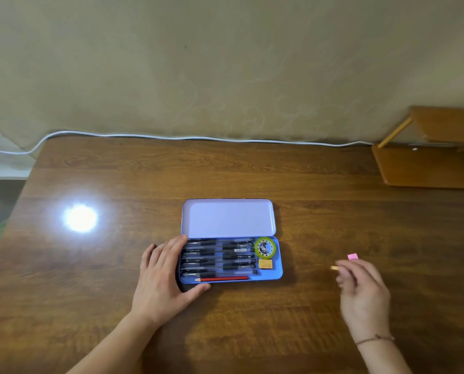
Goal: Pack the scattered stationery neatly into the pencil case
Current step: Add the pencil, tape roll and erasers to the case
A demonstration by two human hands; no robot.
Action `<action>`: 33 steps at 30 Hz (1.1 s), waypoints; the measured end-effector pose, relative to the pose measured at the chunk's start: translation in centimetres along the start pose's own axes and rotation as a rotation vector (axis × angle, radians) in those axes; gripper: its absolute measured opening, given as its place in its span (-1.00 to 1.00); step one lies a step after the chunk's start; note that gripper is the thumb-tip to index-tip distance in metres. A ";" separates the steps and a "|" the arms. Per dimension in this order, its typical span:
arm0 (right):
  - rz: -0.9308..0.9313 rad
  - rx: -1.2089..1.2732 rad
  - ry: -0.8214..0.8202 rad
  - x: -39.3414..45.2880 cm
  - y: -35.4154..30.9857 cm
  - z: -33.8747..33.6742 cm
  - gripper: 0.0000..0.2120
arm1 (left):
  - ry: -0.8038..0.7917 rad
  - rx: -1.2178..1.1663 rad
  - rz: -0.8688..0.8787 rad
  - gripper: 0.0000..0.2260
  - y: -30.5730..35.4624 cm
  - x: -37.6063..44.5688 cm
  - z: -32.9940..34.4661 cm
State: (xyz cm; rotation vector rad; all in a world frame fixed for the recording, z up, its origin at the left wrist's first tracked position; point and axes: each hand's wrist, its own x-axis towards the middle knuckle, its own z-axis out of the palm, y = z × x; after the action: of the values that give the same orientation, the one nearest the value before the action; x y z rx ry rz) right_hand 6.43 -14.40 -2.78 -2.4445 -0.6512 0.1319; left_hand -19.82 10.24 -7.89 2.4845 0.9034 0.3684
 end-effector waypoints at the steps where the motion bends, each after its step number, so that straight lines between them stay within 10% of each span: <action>1: -0.077 0.092 -0.066 -0.2 -1.4 0.5 -0.83 | -0.002 0.003 -0.002 -0.15 0.0 0.0 0.0; 15: -0.339 -0.117 -0.536 1.7 -7.0 4.1 -0.80 | 0.001 -0.002 -0.006 -0.14 0.0 -0.2 -0.2; 33: -0.115 -0.243 -0.327 -1.4 -7.7 5.6 -0.84 | 0.015 -0.011 0.001 -0.16 0.1 -0.1 -0.1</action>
State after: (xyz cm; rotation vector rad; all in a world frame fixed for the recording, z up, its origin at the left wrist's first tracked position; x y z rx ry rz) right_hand 0.62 -6.76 -3.02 -2.6338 -0.9998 0.4356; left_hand -19.91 10.12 -7.72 2.4757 0.9039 0.3923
